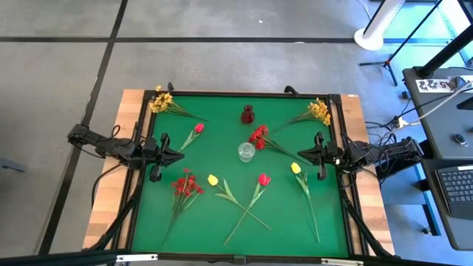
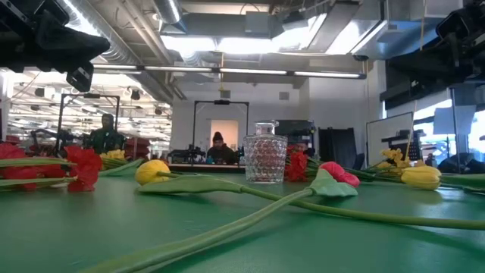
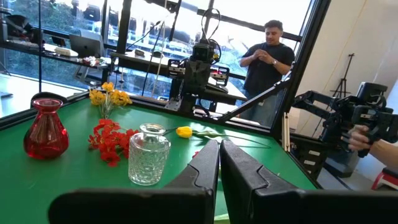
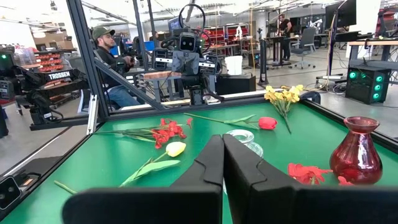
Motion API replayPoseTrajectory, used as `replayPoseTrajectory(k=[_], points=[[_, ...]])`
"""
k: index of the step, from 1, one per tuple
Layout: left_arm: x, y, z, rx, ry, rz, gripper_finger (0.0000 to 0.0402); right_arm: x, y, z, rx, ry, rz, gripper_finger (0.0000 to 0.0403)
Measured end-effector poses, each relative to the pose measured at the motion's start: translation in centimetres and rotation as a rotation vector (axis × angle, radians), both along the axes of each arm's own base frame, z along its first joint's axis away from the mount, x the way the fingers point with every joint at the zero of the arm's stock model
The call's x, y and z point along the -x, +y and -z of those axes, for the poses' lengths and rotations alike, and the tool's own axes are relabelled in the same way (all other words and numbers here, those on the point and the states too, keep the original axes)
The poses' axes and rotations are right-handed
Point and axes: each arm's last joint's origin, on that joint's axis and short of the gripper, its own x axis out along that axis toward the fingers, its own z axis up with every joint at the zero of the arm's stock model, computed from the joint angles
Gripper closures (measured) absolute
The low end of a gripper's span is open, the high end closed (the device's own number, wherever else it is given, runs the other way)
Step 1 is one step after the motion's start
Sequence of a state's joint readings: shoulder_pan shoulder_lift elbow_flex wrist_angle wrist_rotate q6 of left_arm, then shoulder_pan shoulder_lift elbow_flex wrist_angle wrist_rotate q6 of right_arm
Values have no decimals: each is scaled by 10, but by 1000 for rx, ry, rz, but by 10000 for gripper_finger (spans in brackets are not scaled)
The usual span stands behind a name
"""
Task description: Sort flowers into vase by color
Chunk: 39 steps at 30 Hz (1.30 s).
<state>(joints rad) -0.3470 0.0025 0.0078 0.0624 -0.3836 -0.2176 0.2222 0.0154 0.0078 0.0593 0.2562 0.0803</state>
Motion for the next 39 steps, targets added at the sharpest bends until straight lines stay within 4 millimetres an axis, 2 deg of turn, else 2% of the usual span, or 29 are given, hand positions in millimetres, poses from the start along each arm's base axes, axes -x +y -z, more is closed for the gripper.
replayPoseTrajectory(k=[4,8,12,18,24,31,35,39], points=[[0,0,0,0,0,0,388,0,0,-3,-2,-33,-1,400],[0,0,0,0,0,0,388,4,-3,-21,26,-115,67,400],[0,0,0,0,0,0,388,12,-5,-50,20,-213,86,400],[0,0,0,0,0,0,388,20,-7,-70,36,-242,102,400],[0,0,0,0,0,0,388,18,-8,-82,38,-104,136,400],[0,0,0,0,0,0,388,1,-6,-100,27,237,210,394],[0,0,0,0,0,0,388,-15,-3,-104,7,419,235,355],[0,0,0,0,0,0,388,-30,1,-104,-41,516,253,289]])
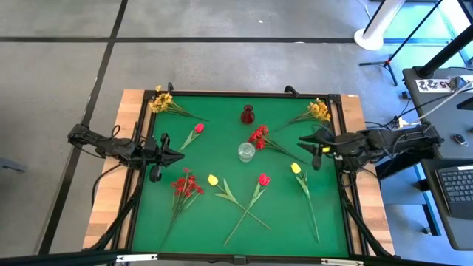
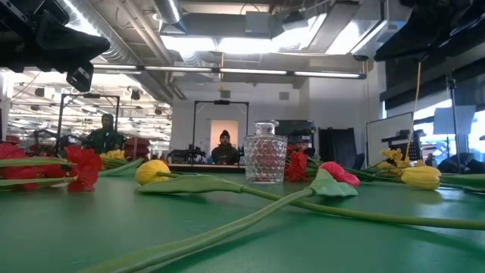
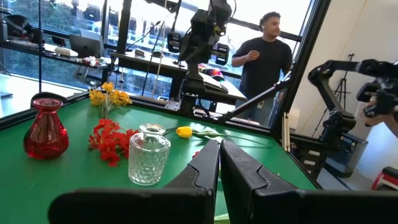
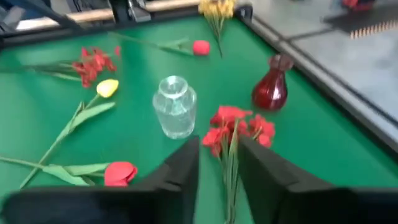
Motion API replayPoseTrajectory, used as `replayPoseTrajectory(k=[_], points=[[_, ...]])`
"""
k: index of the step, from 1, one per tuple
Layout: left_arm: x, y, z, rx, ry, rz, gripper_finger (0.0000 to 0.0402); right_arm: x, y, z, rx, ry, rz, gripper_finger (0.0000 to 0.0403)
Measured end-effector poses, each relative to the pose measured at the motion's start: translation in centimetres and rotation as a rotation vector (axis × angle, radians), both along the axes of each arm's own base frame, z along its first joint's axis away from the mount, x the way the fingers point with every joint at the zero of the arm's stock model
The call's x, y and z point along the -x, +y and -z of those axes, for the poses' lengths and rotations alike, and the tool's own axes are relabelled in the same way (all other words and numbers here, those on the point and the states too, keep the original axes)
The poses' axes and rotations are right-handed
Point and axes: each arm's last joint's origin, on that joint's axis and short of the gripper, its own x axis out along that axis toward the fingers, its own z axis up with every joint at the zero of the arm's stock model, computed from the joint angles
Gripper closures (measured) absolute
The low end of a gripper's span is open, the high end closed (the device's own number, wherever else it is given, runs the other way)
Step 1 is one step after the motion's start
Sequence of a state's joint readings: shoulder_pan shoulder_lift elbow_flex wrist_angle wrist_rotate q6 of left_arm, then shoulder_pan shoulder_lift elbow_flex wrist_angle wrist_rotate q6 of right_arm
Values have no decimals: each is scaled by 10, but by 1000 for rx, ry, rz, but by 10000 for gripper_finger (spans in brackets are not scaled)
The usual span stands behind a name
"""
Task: Sort flowers into vase by color
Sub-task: Put the top red flowers into the transparent vase
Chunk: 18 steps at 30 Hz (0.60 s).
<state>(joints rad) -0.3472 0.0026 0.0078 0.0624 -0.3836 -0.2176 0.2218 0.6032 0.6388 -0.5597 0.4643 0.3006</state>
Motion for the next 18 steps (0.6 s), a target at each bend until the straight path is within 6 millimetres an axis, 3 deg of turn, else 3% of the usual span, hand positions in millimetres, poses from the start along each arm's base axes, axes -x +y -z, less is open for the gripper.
replayPoseTrajectory(k=[4,9,18], points=[[0,0,0,0,0,0,388,-16,2,1,-7,90,37,217],[0,0,0,0,0,0,388,-39,-5,18,-37,244,91,155],[0,0,0,0,0,0,388,-75,-28,63,-125,531,97,133]])
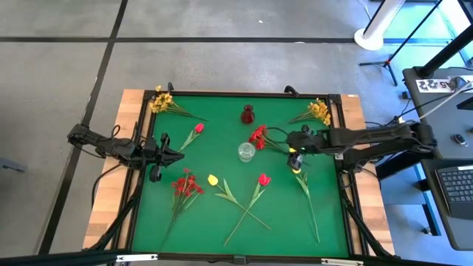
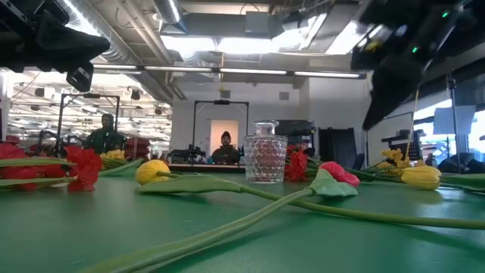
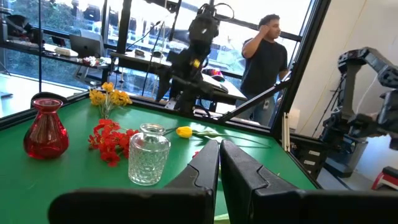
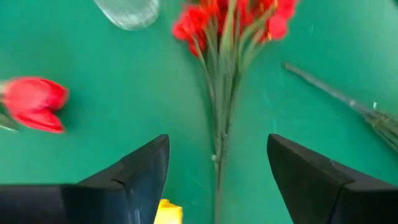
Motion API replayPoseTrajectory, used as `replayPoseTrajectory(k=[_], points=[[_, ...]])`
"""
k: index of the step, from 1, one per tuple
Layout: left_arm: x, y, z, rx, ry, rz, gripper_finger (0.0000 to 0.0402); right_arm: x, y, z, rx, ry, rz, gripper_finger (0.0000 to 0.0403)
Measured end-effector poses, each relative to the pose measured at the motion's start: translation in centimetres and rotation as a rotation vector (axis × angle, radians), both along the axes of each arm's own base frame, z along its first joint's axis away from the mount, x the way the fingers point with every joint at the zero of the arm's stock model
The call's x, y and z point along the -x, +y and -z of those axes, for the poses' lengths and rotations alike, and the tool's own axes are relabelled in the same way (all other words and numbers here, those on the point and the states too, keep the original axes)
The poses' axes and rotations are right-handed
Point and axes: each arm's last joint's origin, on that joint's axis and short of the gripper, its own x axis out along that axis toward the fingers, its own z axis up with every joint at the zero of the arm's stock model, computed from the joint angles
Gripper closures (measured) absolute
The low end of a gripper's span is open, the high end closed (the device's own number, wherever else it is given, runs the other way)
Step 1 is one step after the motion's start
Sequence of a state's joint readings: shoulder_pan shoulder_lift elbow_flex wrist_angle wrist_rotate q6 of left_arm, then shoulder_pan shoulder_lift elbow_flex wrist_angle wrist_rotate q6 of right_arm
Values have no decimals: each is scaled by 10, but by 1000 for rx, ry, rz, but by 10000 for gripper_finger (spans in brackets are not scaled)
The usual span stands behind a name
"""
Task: Sort flowers into vase by color
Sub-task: Put the top red flowers into the transparent vase
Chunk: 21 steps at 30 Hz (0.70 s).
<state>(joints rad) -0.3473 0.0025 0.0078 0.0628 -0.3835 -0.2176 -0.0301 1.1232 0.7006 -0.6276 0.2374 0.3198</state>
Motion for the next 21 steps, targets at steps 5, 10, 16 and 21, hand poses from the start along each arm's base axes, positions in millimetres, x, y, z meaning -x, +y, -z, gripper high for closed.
replayPoseTrajectory(k=[5,10,16,21], points=[[0,0,0,0,0,0,388,-10,-16,18,-10,87,35,136],[0,0,0,0,0,0,388,-23,-36,28,-63,52,44,137],[0,0,0,0,0,0,388,-27,-55,44,-115,87,61,137],[0,0,0,0,0,0,388,-30,-57,55,-137,130,45,137]])
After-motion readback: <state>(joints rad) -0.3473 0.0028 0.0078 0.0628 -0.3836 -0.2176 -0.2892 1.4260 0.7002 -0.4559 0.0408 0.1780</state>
